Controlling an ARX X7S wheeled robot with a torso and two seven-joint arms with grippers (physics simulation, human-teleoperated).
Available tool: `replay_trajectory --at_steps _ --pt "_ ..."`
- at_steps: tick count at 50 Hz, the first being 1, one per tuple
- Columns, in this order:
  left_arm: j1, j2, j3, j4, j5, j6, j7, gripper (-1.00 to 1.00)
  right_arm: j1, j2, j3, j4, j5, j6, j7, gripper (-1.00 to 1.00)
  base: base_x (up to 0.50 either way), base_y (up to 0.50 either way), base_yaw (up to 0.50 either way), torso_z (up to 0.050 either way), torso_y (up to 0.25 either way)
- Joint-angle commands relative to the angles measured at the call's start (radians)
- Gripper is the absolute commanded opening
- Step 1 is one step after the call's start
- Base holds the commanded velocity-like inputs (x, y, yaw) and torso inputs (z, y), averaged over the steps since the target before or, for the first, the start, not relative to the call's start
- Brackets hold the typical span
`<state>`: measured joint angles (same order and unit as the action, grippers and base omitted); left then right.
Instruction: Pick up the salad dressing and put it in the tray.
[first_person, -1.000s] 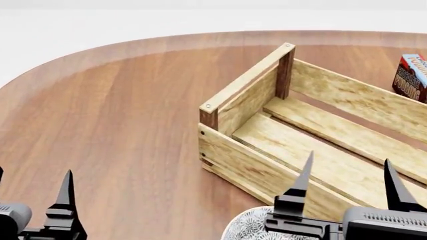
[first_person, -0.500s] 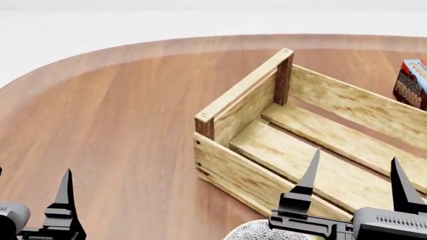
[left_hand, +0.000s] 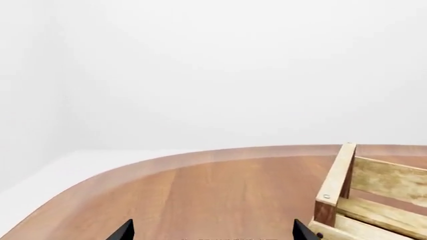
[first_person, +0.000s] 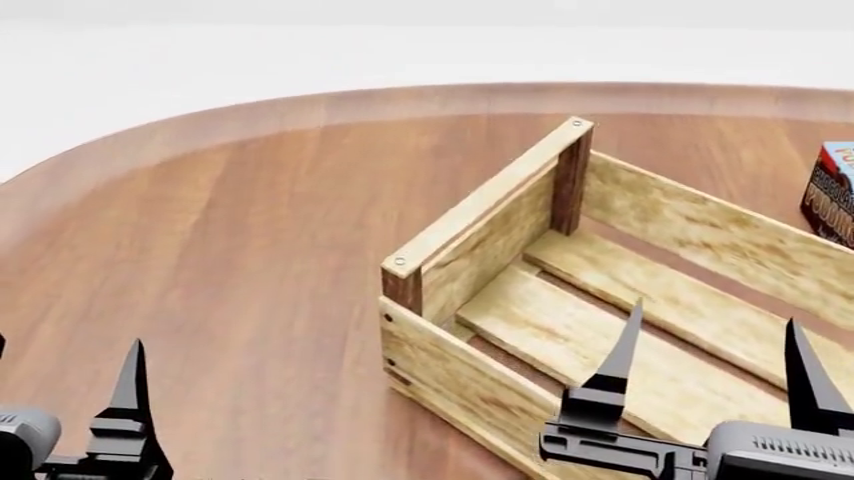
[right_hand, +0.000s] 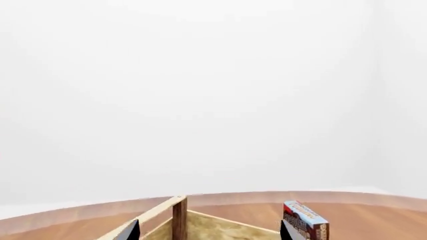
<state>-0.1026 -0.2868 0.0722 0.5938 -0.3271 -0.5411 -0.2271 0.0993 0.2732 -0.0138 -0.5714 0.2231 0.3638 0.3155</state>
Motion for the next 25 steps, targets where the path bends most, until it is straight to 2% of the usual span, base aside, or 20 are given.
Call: replay_trajectory --at_steps 1,25 --pt "0.001 -0.004 0.002 -0.004 -0.001 0.006 -0.005 1.0 -0.011 -0.001 0.001 0.004 0.002 -0.041 -0.001 1.0 0.0 0.0 0.5 0.0 0.0" --pt "0.002 -0.011 0.006 -0.011 -0.009 0.016 -0.014 1.0 -0.018 0.013 -0.014 0.001 -0.005 -0.057 0.003 1.0 0.0 0.0 0.5 0.0 0.0"
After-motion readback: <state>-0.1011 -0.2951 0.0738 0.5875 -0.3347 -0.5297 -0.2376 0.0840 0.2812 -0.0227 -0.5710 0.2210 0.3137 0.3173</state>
